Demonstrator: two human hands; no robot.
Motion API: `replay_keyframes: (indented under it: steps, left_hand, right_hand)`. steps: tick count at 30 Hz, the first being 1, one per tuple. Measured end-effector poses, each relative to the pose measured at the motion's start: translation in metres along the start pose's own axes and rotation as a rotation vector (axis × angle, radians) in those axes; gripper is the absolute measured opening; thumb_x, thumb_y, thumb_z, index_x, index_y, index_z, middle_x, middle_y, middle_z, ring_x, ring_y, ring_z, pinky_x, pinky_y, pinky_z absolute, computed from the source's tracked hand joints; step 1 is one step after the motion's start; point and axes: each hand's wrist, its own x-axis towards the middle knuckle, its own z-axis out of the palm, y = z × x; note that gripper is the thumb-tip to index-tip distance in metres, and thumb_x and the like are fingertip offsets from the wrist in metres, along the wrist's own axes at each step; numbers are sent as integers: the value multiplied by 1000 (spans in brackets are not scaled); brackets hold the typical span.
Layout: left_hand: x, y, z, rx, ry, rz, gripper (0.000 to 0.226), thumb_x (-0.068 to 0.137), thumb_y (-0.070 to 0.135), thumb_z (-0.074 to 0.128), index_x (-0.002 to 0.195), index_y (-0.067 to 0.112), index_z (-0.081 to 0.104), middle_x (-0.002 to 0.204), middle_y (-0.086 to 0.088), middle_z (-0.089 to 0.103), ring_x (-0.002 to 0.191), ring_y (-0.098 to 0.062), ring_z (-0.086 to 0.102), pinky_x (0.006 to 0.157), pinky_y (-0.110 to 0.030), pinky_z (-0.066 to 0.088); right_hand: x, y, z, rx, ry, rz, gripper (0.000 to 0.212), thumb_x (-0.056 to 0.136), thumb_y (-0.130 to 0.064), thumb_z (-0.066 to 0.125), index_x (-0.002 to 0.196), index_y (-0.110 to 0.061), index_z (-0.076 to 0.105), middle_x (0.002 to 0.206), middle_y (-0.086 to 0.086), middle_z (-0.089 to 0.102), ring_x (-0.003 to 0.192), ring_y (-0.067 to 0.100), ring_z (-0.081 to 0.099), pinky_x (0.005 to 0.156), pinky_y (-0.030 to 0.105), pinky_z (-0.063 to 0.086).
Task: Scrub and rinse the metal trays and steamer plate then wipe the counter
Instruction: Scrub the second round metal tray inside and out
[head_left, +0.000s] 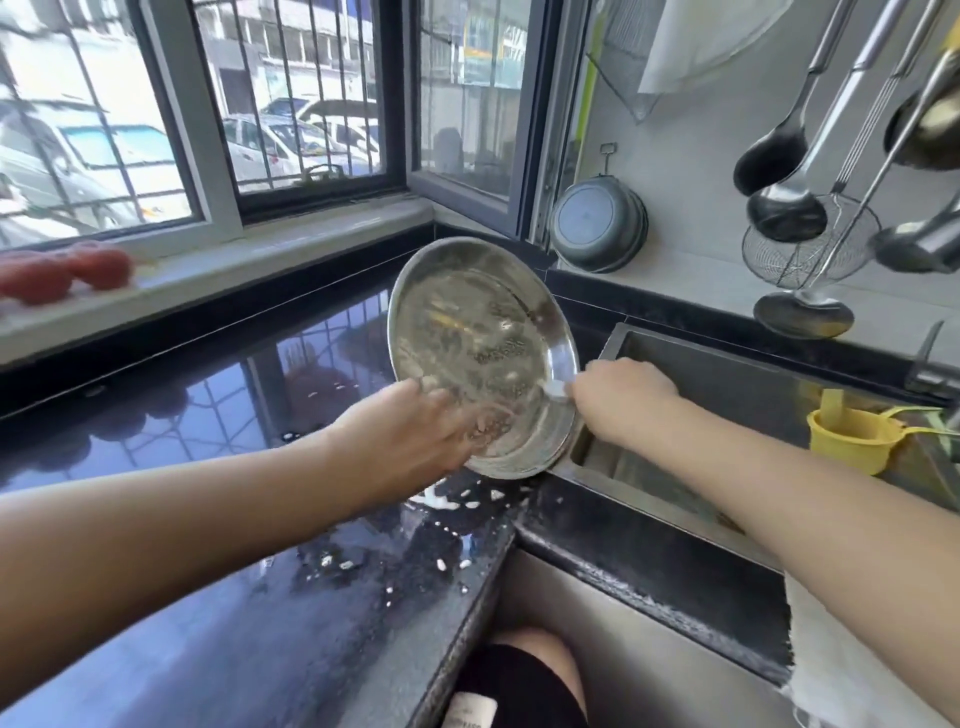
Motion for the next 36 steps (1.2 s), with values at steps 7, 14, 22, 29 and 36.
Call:
replay_keyframes:
  steps: [7, 14, 22, 29, 36]
  left_hand:
    - [26, 27, 1, -36, -82, -50, 36, 93, 7, 36, 104, 13, 69, 104, -10, 70, 98, -32, 69, 83, -44, 55]
    - [38, 65, 25, -173, 129, -243, 62, 82, 4, 32, 136, 15, 62, 73, 1, 70, 60, -21, 71, 46, -27, 32]
    - [-20, 15, 23, 68, 47, -23, 36, 75, 10, 48, 95, 19, 76, 78, -1, 68, 64, -23, 65, 54, -31, 52]
    - [-10, 0, 8, -17, -54, -33, 34, 89, 4, 37, 100, 18, 65, 91, -4, 69, 81, -26, 69, 70, -36, 54]
    - [36, 56, 9, -240, -132, -263, 34, 99, 5, 41, 130, 11, 53, 120, -8, 65, 110, -31, 65, 72, -38, 47]
  right_hand:
    - [-13, -28, 4, 150, -162, -54, 16, 91, -9, 52, 104, -11, 60, 117, 13, 64, 82, 28, 53, 69, 31, 44]
    - [-10, -35, -1, 313, -298, -240, 50, 96, -5, 43, 130, -33, 67, 105, 8, 66, 91, 29, 63, 83, 39, 58]
    - [0, -6, -18, 51, -197, -49, 63, 86, 4, 46, 135, -31, 63, 130, 11, 61, 105, 32, 63, 89, 38, 55]
    - [-5, -28, -2, 93, -168, -49, 50, 86, 1, 47, 129, -19, 64, 101, 9, 58, 86, 31, 62, 74, 37, 55]
    - [-4, -29, 0, 194, -200, -60, 54, 90, -4, 44, 137, -25, 61, 123, 11, 62, 99, 30, 63, 89, 39, 57]
